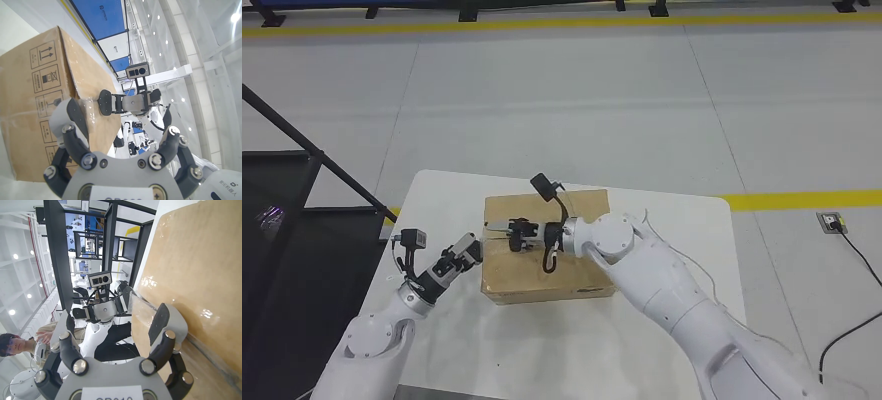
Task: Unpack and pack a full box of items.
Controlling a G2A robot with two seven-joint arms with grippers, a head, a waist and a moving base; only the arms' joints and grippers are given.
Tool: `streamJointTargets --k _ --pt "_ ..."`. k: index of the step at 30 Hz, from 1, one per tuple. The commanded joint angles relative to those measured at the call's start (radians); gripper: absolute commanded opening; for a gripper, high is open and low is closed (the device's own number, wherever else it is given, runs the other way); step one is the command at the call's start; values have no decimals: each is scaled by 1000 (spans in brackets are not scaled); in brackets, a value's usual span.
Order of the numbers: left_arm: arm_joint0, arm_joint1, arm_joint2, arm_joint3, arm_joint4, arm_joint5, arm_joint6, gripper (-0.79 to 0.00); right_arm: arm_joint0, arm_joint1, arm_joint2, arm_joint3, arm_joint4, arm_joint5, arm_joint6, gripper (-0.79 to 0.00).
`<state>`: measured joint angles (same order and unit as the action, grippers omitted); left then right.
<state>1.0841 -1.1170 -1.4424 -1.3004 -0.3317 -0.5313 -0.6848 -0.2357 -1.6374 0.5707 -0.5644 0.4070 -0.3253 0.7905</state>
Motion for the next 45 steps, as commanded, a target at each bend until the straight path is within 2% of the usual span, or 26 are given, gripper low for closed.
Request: streamJointTargets --k 1,5,10,20,27,33,41,45 --pt "1 0 1 1 -3 -2 -1 0 5 -18 -4 25 17 -8 29 0" --pt "3 1 -1 4 -5 -5 -2 0 23 -42 0 85 34 -28 59 0" --pt "8 2 -10 9 -13 -10 1 0 45 -52 14 144 31 -41 99 0" --pt "2 2 -8 14 -27 -11 -7 0 45 -23 67 178 4 -62 131 0" --pt "-6 1 -1 19 -28 -9 -14 0 13 27 132 153 0 -98 144 0" --pt "-12 1 4 20 -29 -12 -19 0 -31 81 193 83 -34 -74 120 0" --pt "-15 1 6 23 -32 -11 -24 0 -147 169 309 -130 -82 -38 122 0" --pt "-16 1 8 23 -31 -8 -24 0 -221 213 375 -276 -142 37 112 0"
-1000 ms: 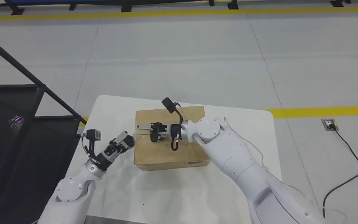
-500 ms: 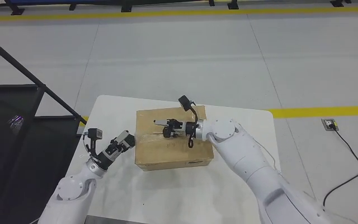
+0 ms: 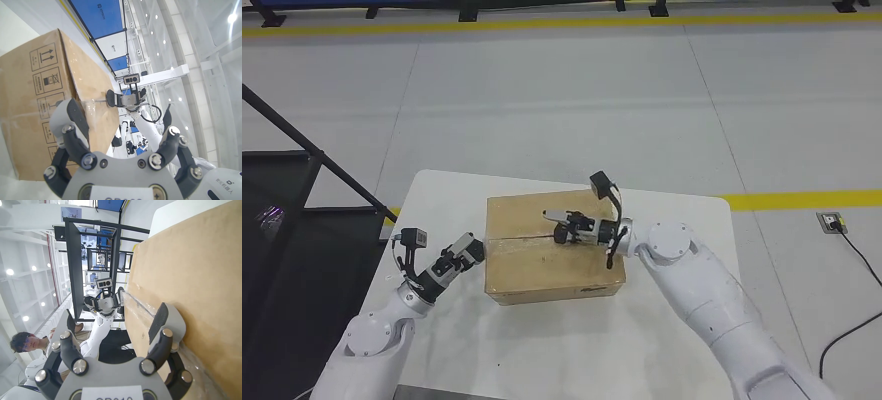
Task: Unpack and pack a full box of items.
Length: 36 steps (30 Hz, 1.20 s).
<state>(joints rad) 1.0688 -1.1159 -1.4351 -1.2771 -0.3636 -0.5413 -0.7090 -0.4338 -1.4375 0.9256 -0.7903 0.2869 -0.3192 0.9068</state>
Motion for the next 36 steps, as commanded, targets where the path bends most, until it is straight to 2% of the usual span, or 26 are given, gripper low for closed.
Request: streamJointTargets --k 1,7,10,14,18,25,29,36 --pt "-1 0 1 0 1 2 1 0 -41 23 37 -86 -43 60 -18 0" --pt "-1 0 3 -2 -3 0 1 0 -145 72 130 -284 -167 236 -100 0" --pt "-3 0 2 -1 -5 -2 -1 0 -181 88 165 -341 -187 300 -96 0" --pt "-5 1 -4 5 -10 -1 -7 0 -223 105 208 -395 -204 336 -81 0" --pt "-8 3 -10 10 -18 2 -17 0 -272 119 250 -451 -243 386 -144 0" --pt "-18 6 -18 26 -29 2 -34 0 -324 130 284 -500 -237 405 -168 0" --pt "-15 9 -42 35 -46 -10 -29 0 -354 135 305 -538 -226 344 -188 0" --pt "12 17 -98 32 -101 -36 -35 0 -488 150 394 -664 -196 102 -292 0"
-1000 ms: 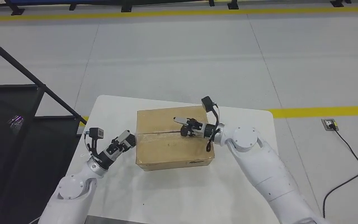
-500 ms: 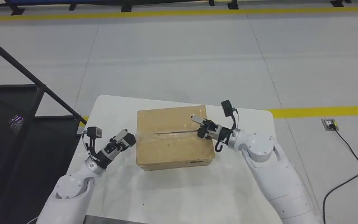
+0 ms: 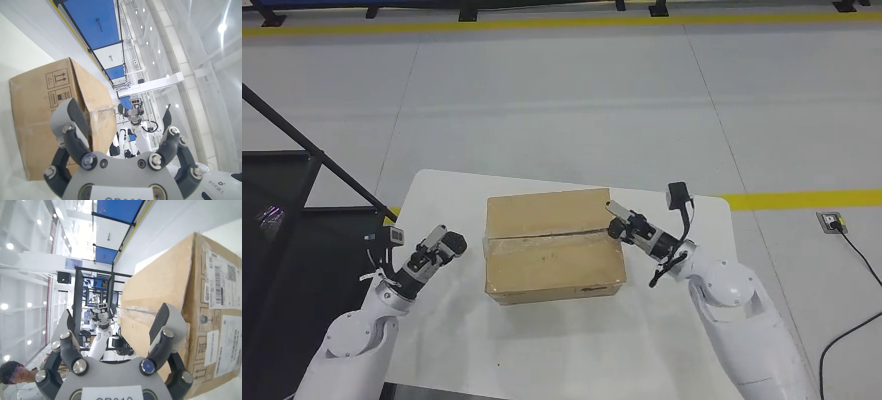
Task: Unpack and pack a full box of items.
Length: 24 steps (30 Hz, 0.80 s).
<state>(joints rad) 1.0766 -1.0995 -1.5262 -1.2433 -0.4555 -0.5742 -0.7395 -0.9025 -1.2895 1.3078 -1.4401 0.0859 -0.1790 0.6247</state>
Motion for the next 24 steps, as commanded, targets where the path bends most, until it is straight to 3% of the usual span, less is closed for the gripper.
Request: streamJointTargets --k 1,4,10,14,24 --pt "9 2 -12 -2 -16 -4 -9 0 -36 3 21 -25 16 -72 -12 0" --pt "19 4 -26 -9 -59 -5 -33 0 -58 6 34 -24 63 -154 18 0" --pt "29 9 -35 -75 -116 8 -118 0 -28 4 12 35 82 -161 23 0" --pt "-1 8 1 -103 -117 74 -157 0 -5 2 -2 79 100 -184 33 0" --pt "-169 -22 161 78 -97 180 -149 0 18 2 -14 148 124 -227 65 0"
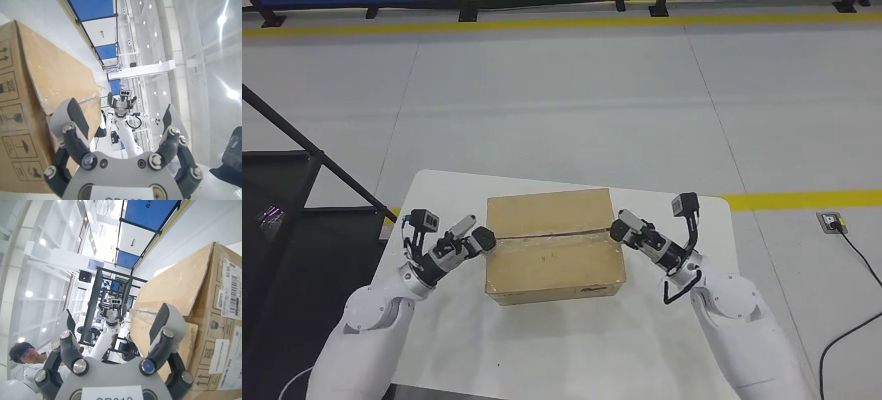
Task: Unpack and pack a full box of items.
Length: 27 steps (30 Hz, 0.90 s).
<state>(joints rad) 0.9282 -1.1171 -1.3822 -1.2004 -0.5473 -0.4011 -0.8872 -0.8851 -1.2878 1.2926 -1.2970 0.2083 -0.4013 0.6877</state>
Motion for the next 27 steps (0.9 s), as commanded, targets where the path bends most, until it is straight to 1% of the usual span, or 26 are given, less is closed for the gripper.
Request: streamJointTargets --k 1,5,8,13,17,22,27 --pt "-35 -7 29 56 -12 12 -7 0 0 1 2 10 3 -7 5 0" --pt "-78 -17 63 123 0 15 1 0 0 3 5 25 15 -24 14 0" --pt "-97 -23 81 143 3 10 6 0 6 3 2 39 23 -32 19 0" --pt "-110 -27 104 134 49 1 25 0 19 3 -7 65 35 -45 31 0" --pt "-115 -34 132 123 80 11 46 0 26 3 -11 82 42 -54 39 0" --pt "-124 -43 162 118 82 10 44 0 25 4 -13 93 50 -63 45 0" --pt "-118 -45 159 92 70 -11 34 0 14 7 -3 91 54 -80 33 0"
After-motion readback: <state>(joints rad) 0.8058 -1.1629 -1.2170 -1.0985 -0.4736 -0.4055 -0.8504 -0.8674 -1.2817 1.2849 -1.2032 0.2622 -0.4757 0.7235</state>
